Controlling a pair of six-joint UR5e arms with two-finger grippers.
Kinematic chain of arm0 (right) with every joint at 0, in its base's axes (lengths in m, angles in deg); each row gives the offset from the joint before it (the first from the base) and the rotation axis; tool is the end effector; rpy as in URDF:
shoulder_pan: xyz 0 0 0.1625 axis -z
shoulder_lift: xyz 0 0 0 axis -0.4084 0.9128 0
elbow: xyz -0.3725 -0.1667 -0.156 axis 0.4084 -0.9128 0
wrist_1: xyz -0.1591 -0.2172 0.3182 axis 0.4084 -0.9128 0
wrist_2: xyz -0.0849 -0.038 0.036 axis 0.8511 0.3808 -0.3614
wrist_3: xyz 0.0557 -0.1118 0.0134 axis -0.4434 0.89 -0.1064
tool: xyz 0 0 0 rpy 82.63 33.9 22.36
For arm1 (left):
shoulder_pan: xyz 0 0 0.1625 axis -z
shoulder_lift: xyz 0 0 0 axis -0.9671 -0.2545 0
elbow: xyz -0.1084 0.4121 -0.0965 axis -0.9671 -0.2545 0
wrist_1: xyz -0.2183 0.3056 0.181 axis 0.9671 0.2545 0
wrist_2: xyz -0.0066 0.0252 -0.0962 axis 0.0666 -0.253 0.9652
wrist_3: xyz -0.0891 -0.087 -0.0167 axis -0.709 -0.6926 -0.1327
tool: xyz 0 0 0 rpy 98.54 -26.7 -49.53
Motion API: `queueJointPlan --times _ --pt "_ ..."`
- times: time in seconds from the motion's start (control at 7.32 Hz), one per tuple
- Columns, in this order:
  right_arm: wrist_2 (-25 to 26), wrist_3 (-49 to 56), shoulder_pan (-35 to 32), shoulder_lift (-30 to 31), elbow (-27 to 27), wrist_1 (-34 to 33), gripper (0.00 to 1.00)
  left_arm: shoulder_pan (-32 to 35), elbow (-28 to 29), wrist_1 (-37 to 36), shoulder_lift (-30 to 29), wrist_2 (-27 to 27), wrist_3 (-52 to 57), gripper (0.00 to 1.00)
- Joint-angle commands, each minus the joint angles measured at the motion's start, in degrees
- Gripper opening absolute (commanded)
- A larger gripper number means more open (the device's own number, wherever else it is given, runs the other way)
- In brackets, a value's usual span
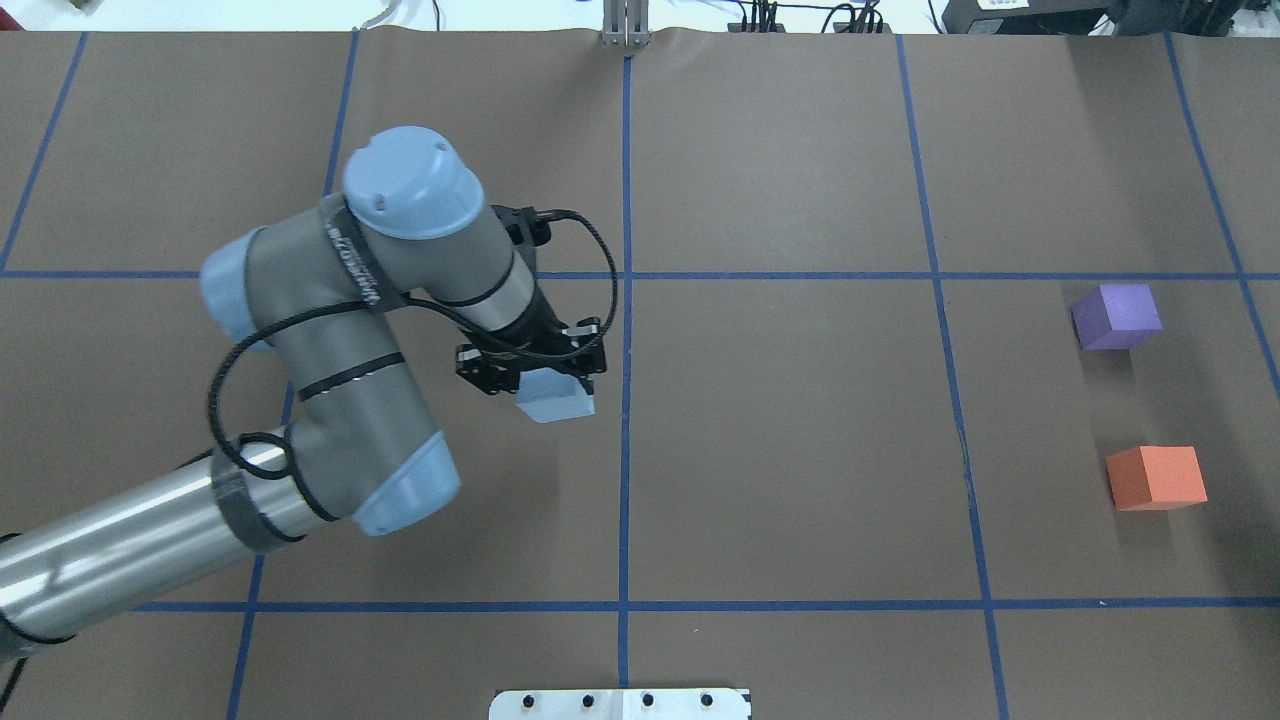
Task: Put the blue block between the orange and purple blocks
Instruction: 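Carry the light blue cube with the left gripper toward the table center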
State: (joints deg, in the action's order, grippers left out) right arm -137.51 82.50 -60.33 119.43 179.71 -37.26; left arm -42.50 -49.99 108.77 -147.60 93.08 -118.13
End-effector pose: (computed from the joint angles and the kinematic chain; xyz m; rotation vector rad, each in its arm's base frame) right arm -0.0102 -0.4308 0.6196 0.0274 -0.9451 -0.1906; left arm 0.5811 -0.4498 0.1808 -0.1714 1.0116 -0.0672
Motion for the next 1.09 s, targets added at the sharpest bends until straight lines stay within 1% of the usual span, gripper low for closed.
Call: queueJointPlan --times 0.0,0.14,0.27,0.41,0.55,0.68,0.82,0.96 --pt "-0.2 -0.3 1.5 -0.2 0.0 1.5 1.00 -3.0 20.4 0.2 -17.7 -3.9 -3.1 0.00" --pt "-0.2 -1.9 2.0 -0.2 0.0 1.9 1.00 -4.2 26.0 2.2 -21.3 -6.6 -3.1 0.00" --pt "-0.2 -3.1 2.9 -0.2 -0.1 3.6 1.00 -6.8 27.1 4.6 -21.3 -11.3 -3.1 0.00" --pt "-0.2 -5.7 3.8 -0.2 0.0 5.5 1.00 -8.0 28.4 4.6 -21.5 -13.5 -2.9 0.00" --pt "-0.1 -10.2 5.8 -0.2 -0.1 8.9 1.00 -8.6 28.7 4.5 -21.4 -13.6 -2.8 0.25" --pt "-0.1 -15.7 7.9 -0.2 0.0 13.4 1.00 -8.8 30.0 4.5 -21.6 -13.7 -2.8 0.56" --pt "0.2 -19.0 10.2 -0.2 -0.1 19.5 1.00 -9.0 30.2 4.5 -21.6 -13.7 -2.8 0.63" --pt "0.3 -23.1 12.3 -0.2 0.0 22.0 1.00 -9.0 30.2 4.5 -21.6 -13.7 -2.6 0.66"
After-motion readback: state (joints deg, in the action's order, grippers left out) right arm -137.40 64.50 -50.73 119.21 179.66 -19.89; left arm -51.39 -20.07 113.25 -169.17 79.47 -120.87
